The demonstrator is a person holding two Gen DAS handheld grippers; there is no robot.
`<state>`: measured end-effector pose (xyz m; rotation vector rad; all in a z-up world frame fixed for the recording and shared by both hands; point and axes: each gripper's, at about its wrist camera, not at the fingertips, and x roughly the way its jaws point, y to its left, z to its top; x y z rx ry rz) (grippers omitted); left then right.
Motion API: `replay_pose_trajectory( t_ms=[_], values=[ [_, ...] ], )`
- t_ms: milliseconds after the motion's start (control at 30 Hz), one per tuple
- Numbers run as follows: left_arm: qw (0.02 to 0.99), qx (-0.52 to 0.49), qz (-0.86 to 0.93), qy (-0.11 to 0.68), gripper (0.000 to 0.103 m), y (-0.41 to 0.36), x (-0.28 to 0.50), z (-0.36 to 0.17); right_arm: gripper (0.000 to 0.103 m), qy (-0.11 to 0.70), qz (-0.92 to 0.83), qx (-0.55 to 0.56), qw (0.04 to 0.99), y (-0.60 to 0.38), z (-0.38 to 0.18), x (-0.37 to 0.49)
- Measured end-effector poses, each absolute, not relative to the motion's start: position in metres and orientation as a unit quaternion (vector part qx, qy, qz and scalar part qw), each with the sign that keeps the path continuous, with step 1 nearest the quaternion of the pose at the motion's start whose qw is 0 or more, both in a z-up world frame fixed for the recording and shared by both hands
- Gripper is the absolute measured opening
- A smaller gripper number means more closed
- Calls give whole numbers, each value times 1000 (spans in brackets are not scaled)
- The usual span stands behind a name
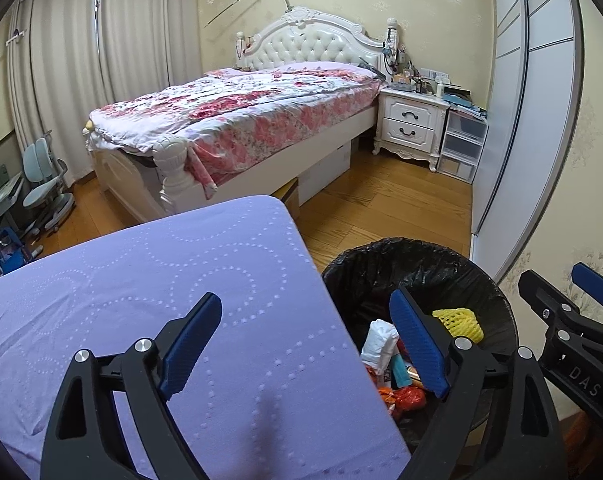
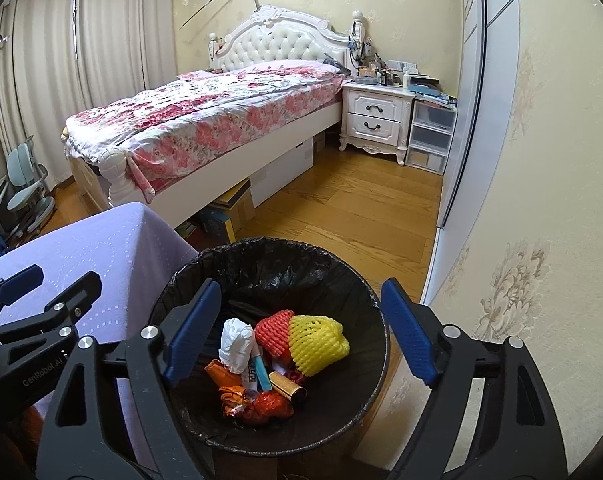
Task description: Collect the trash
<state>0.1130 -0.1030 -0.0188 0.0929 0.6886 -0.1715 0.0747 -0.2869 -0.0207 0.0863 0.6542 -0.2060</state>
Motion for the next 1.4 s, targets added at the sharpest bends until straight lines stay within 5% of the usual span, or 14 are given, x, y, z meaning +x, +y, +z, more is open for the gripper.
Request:
replay_pose_trajectory(
  t_ms=[1400],
  values=[
    [963, 0, 6, 270, 89, -11, -13, 11, 91, 258, -58, 18, 964, -217, 20, -43]
  ],
)
